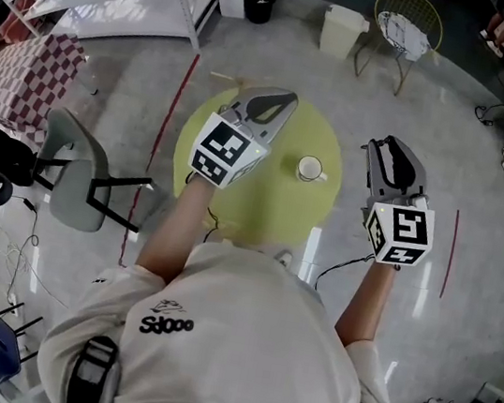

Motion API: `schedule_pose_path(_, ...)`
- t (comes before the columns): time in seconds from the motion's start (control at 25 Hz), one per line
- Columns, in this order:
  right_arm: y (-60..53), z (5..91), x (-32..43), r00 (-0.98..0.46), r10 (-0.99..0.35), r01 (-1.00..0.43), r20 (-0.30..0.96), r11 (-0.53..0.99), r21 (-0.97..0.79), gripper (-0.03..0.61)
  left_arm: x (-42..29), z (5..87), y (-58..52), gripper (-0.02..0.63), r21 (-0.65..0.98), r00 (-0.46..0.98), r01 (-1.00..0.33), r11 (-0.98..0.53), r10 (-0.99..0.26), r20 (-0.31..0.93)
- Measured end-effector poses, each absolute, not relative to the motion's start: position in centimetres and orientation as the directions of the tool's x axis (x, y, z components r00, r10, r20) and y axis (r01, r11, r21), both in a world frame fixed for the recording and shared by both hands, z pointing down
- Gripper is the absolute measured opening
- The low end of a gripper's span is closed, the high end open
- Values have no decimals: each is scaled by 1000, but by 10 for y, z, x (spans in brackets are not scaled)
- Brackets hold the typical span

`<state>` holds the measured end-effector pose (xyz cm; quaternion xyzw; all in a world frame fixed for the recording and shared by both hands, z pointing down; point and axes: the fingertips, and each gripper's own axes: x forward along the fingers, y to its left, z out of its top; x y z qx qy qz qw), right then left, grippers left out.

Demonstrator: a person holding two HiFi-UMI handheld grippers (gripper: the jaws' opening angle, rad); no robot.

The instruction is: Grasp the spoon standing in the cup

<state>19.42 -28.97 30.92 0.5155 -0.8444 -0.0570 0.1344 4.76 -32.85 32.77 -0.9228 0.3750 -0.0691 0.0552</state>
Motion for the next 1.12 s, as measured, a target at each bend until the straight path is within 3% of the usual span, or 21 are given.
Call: schedule_pose_path(1.12,-292,312,190,-458,-874,-838,164,486,248,137,49,334,-322,26,-153,711,-681,-716,-697,99)
